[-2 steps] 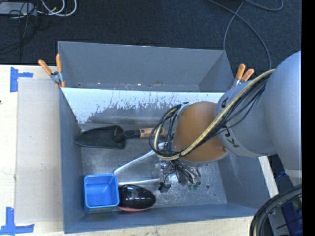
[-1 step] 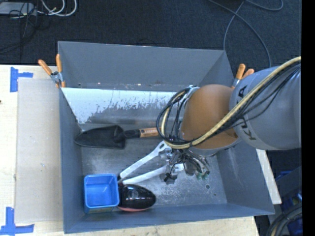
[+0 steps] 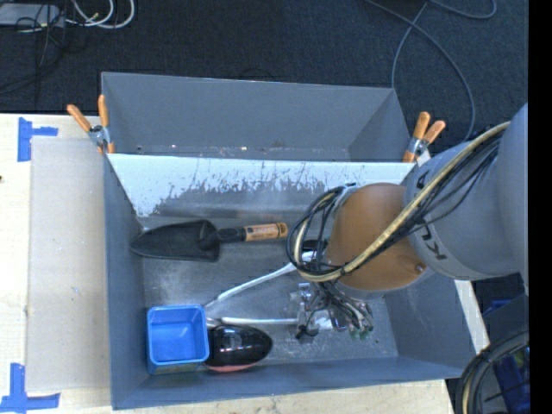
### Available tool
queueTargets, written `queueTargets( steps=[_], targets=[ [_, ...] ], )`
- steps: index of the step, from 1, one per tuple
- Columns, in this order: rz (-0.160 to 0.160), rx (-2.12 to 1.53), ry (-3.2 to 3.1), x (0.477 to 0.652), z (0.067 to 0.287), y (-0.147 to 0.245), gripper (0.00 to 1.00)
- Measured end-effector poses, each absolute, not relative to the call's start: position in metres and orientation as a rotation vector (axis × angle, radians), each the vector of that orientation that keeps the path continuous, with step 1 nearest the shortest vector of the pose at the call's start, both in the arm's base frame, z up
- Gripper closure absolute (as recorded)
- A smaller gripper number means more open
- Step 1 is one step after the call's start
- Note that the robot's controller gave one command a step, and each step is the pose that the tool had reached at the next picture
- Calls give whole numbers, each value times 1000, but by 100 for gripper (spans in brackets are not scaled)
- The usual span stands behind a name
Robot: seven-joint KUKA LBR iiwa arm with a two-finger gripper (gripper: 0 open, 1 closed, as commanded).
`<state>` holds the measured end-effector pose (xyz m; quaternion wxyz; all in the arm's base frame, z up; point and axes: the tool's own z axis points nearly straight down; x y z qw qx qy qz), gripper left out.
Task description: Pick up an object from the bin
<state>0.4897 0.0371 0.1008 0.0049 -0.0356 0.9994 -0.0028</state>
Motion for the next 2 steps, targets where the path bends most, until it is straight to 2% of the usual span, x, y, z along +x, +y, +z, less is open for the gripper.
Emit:
queueTargets(
  steps=[1,2],
  targets=[
    [-8,-131,3133,491,158,52,100],
    [-10,-165,3144,496,190,64,100]
  ],
)
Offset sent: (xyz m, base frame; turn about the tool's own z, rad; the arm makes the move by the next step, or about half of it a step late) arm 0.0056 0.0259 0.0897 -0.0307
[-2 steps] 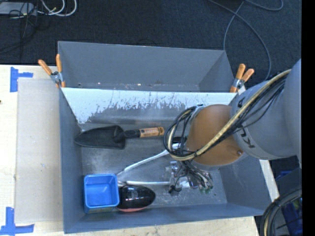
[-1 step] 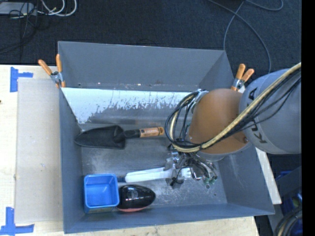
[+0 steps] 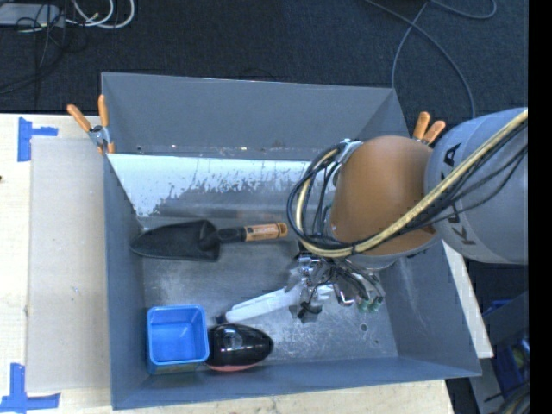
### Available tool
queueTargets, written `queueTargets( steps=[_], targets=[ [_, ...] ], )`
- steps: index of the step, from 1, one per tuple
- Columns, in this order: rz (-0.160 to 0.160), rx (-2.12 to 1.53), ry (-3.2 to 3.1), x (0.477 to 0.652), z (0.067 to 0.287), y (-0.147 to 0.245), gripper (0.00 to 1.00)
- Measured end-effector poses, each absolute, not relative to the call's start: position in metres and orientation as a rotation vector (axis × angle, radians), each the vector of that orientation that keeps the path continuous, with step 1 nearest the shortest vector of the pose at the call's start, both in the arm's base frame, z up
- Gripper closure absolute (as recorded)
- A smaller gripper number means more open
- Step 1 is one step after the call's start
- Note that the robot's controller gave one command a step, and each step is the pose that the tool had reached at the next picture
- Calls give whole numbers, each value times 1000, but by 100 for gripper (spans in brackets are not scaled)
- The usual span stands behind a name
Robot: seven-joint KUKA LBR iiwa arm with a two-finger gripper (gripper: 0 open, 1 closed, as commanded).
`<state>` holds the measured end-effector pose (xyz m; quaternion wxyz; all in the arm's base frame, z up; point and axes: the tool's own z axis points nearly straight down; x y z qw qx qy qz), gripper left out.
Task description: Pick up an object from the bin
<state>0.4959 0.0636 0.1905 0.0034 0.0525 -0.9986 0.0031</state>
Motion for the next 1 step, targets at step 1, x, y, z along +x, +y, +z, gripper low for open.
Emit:
queueTargets(
  steps=[1],
  targets=[
    [10,165,-3131,509,250,65,100]
  ],
)
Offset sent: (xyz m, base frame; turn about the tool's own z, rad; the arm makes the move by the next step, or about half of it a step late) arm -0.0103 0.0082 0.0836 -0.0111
